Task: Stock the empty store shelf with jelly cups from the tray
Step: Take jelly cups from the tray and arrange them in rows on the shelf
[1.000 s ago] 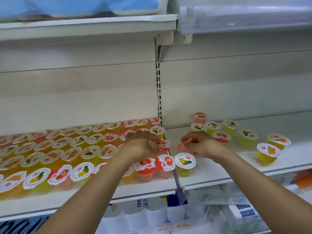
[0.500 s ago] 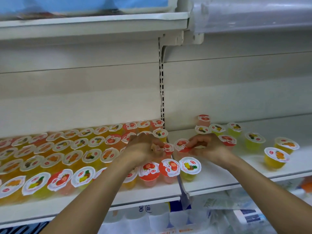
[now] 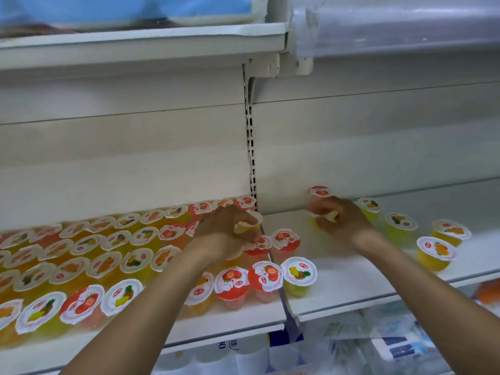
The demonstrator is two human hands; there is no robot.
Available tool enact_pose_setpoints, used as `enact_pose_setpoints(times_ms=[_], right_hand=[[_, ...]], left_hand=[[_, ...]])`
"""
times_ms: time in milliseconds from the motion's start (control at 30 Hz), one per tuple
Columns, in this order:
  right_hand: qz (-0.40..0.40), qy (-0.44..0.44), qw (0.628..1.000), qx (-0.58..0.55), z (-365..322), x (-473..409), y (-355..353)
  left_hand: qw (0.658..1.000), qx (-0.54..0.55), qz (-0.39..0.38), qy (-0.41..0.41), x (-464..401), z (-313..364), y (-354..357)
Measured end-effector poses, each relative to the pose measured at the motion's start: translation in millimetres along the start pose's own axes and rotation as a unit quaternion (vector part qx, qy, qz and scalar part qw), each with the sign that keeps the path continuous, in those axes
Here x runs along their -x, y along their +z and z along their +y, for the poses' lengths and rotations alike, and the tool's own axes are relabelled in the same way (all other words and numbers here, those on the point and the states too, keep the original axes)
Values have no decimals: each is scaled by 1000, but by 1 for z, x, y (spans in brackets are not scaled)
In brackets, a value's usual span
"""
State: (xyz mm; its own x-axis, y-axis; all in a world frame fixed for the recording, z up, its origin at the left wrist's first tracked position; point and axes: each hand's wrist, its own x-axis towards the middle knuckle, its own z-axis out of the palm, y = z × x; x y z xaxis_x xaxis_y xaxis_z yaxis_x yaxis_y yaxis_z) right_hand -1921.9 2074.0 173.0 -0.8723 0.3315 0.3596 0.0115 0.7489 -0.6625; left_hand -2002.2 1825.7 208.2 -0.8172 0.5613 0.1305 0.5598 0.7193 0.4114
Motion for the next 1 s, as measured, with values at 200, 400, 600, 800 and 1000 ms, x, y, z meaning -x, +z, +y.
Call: enact_pose_setpoints(times_ms=[200,400,600,800,1000], right_hand=[[-141,-12,941,308,2,-37,-19],[-151,-55,942,296,-4,-51,-12],[-224,-48,968,107,-19,-69,27],[-240,-71,966,68,-24,-74,47],[-252,-54,965,44,-21,-72,51]], left_hand=[[999,-24,20,27,-36,-9,-4],[995,-90,-5,50,-53,-16,6],[994,-100,-2,53,-65,-18,9],[993,-103,2,51,-71,-21,13],[992,-110,0,66,-71,-23,14]])
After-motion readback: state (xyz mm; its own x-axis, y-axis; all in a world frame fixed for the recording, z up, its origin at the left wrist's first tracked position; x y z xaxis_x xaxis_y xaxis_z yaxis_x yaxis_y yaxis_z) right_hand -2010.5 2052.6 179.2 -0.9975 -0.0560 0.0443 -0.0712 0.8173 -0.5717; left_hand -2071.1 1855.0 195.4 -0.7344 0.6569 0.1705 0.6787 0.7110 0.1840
